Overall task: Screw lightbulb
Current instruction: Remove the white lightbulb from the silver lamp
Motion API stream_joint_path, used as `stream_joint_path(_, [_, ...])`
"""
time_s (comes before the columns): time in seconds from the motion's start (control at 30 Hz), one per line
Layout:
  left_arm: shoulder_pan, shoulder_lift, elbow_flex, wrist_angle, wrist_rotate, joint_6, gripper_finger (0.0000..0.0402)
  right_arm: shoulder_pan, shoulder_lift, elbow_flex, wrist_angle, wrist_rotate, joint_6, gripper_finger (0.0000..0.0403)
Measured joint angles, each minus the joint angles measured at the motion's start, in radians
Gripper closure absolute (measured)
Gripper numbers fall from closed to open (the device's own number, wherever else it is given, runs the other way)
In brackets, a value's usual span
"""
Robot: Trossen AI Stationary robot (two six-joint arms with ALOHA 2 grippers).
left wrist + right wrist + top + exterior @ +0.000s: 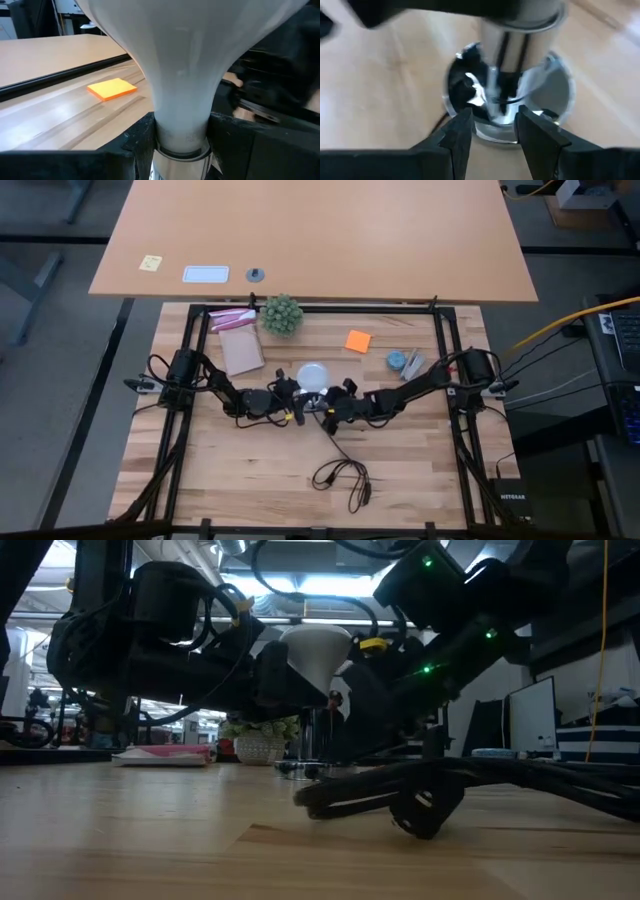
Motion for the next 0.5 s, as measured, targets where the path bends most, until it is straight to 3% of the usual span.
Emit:
stream_joint_path(0.2, [-0.004, 0.0, -0.001, 0.001, -0.018, 0.001, 0.0249, 0.015, -0.005, -0.003, 0.063, -0.001, -0.042, 0.0244])
stream_joint_path(0.5, [-0.013, 0.0, -0.001, 0.001, -0.026, 0.015, 0.0249, 0.014, -0.14, -0.003, -0.082, 0.205, -0.239, 0.0282])
